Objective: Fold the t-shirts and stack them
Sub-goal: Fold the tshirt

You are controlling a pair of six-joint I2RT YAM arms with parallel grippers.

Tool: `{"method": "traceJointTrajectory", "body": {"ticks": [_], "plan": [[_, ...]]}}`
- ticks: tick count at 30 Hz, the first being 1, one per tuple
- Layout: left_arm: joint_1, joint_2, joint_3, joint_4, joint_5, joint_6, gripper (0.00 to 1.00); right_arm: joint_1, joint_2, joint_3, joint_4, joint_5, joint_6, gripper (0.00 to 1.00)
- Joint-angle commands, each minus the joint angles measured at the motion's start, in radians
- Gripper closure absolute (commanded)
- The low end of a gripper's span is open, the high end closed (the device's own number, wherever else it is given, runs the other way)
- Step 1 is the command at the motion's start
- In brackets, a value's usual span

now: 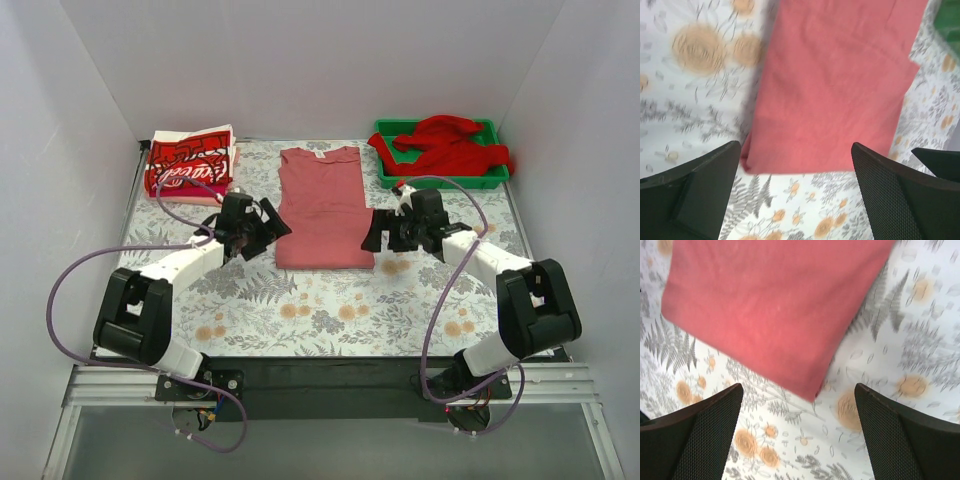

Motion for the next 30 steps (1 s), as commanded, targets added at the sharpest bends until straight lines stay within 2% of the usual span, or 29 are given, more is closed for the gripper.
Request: {"method": "traceJointTrajectory", "body": {"ticks": [1, 3, 7, 10, 12, 16, 17, 22, 26, 30], "plan": [[-0.013, -0.069, -0.099, 0.02, 0.049, -0.048, 0.08, 0.003, -0.064, -0.116, 0.139, -0.07, 0.078, 0.02], [-0.016, -0.08, -0.151, 0.022, 0.052, -0.061, 0.08, 0.002, -0.079, -0.171, 0.152, -0.075, 0.093, 0.02], [-0.016, -0.102, -0.199, 0.031, 0.058, -0.09, 0.16, 0.002, -0.084, -0.214, 0.183, -0.081, 0.125, 0.04], [-0.016, -0.105, -0.224, 0.033, 0.038, -0.102, 0.21, 0.002, -0.072, -0.234, 0.21, -0.083, 0.147, 0.08], [-0.016, -0.094, -0.225, 0.033, 0.032, -0.107, 0.26, 0.002, -0.056, -0.236, 0.215, -0.071, 0.159, 0.19], [-0.016, -0.051, -0.214, 0.036, 0.026, -0.114, 0.36, 0.002, -0.021, -0.234, 0.213, -0.031, 0.196, 0.31], [-0.015, -0.035, -0.211, 0.036, 0.018, -0.117, 0.42, 0.002, -0.004, -0.231, 0.213, -0.028, 0.209, 0.36], [-0.016, 0.007, -0.205, 0.045, 0.017, -0.127, 0.53, 0.002, 0.033, -0.231, 0.216, -0.041, 0.225, 0.46], [-0.016, 0.044, -0.196, 0.048, 0.015, -0.131, 0.63, 0.003, 0.06, -0.233, 0.219, -0.037, 0.233, 0.51], [-0.016, 0.084, -0.178, 0.045, -0.005, -0.127, 0.72, 0.002, 0.086, -0.221, 0.224, -0.054, 0.237, 0.62]]}}
